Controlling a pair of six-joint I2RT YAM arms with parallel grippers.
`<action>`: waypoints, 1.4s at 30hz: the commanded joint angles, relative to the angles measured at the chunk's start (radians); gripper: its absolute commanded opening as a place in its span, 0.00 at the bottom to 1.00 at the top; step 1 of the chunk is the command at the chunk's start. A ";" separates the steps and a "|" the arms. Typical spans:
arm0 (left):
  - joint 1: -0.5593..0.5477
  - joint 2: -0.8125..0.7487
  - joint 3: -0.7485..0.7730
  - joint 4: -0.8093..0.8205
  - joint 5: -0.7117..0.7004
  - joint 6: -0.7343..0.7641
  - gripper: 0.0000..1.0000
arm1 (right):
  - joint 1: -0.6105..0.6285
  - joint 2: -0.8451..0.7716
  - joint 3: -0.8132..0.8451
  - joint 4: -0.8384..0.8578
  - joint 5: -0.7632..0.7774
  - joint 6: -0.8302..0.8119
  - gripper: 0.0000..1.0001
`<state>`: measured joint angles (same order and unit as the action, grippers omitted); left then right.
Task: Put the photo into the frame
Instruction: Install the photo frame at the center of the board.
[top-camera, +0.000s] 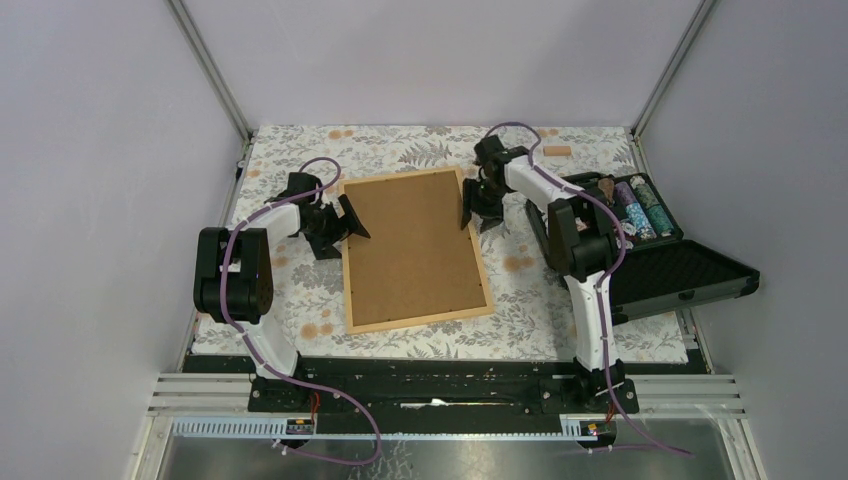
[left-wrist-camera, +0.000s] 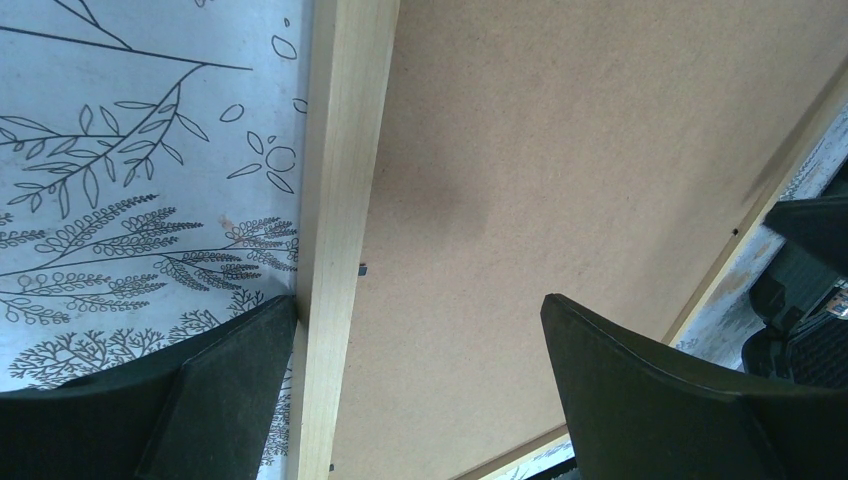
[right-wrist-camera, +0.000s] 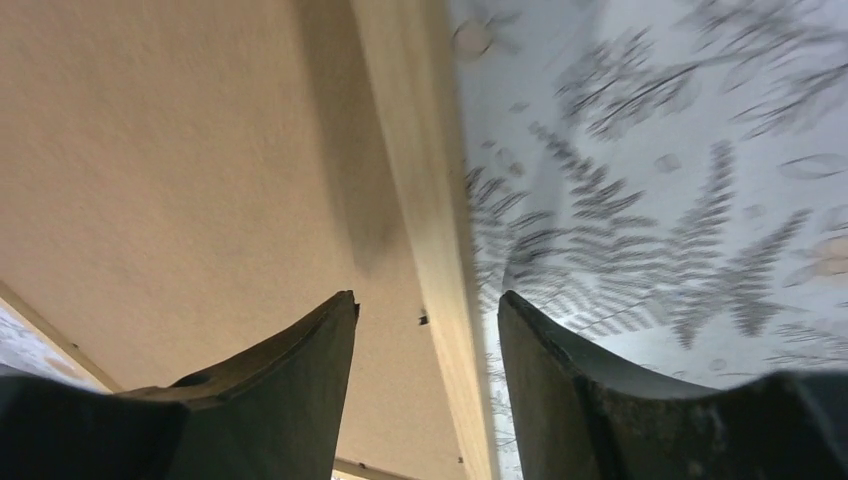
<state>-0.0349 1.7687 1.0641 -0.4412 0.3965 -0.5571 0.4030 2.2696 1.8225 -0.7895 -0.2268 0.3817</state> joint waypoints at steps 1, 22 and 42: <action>-0.011 0.029 -0.039 -0.011 0.010 0.013 0.98 | -0.063 0.013 0.094 0.025 -0.034 -0.032 0.58; -0.011 0.044 -0.038 -0.010 0.023 0.010 0.98 | -0.069 0.254 0.358 0.013 0.074 -0.041 0.44; -0.011 0.046 -0.041 -0.003 0.038 0.006 0.98 | -0.039 0.351 0.426 -0.016 0.147 -0.050 0.43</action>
<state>-0.0349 1.7687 1.0637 -0.4404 0.4000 -0.5568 0.3328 2.5374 2.2547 -0.7746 -0.2150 0.3481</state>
